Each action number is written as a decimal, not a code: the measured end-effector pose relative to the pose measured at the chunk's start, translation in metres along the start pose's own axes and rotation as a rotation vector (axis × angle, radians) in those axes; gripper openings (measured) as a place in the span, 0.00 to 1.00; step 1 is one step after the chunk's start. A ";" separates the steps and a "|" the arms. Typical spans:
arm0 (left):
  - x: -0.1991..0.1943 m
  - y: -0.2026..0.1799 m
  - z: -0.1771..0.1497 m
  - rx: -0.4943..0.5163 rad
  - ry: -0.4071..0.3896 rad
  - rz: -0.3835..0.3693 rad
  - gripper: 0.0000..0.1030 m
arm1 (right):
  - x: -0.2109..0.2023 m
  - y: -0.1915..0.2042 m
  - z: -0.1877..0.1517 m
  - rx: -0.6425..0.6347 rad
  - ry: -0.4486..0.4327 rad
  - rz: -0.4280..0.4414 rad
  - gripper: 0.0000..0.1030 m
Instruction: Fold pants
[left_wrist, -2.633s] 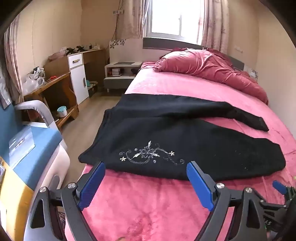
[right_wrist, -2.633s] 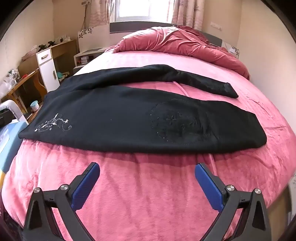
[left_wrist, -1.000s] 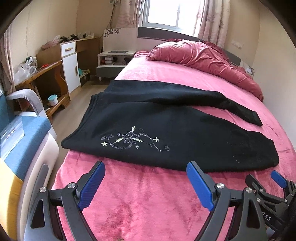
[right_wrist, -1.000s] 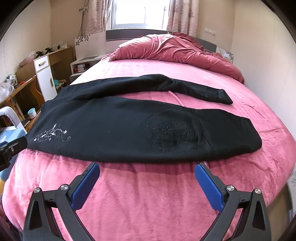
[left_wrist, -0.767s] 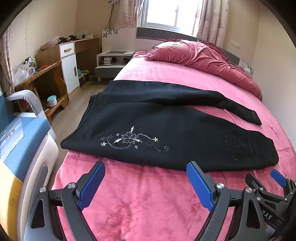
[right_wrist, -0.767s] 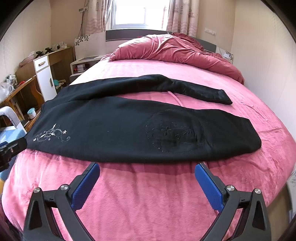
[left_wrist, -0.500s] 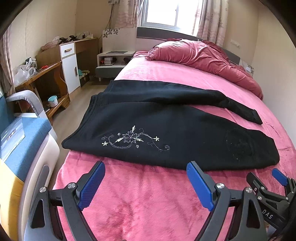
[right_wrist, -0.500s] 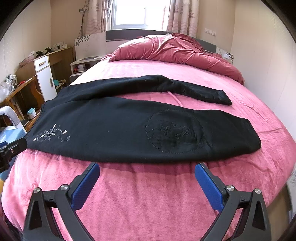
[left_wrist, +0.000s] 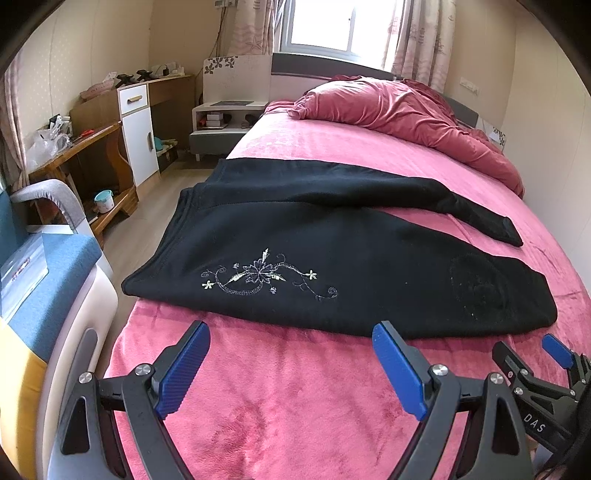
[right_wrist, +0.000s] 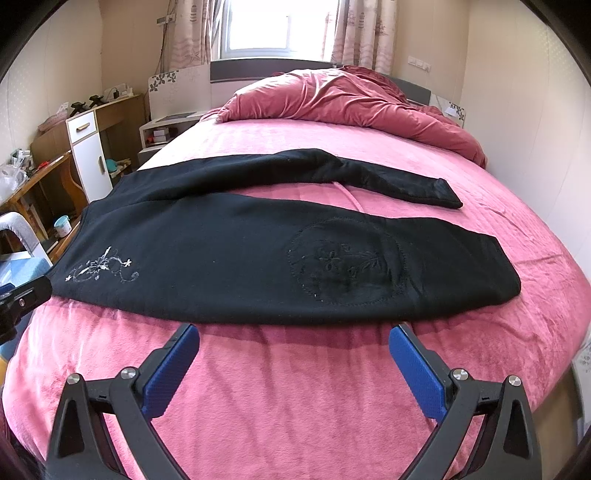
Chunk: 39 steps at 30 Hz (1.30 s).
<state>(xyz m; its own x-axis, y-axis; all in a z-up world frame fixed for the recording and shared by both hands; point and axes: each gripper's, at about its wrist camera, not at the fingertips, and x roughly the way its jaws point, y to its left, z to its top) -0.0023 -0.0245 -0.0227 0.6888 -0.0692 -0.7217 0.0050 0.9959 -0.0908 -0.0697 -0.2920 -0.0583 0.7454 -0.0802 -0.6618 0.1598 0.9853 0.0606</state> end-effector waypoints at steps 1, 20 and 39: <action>0.000 0.000 0.000 -0.001 0.002 -0.003 0.89 | 0.000 -0.001 0.000 0.000 0.000 0.000 1.00; 0.030 -0.001 -0.007 -0.052 0.169 -0.247 0.90 | 0.015 -0.031 -0.002 0.109 0.060 0.127 1.00; 0.068 0.091 0.006 -0.251 0.218 -0.147 0.79 | 0.085 -0.281 -0.019 0.795 0.140 0.096 0.86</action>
<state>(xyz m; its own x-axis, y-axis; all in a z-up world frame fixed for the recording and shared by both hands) 0.0497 0.0619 -0.0758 0.5233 -0.2489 -0.8150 -0.1039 0.9306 -0.3509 -0.0637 -0.5724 -0.1453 0.6998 0.0710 -0.7108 0.5504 0.5807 0.5999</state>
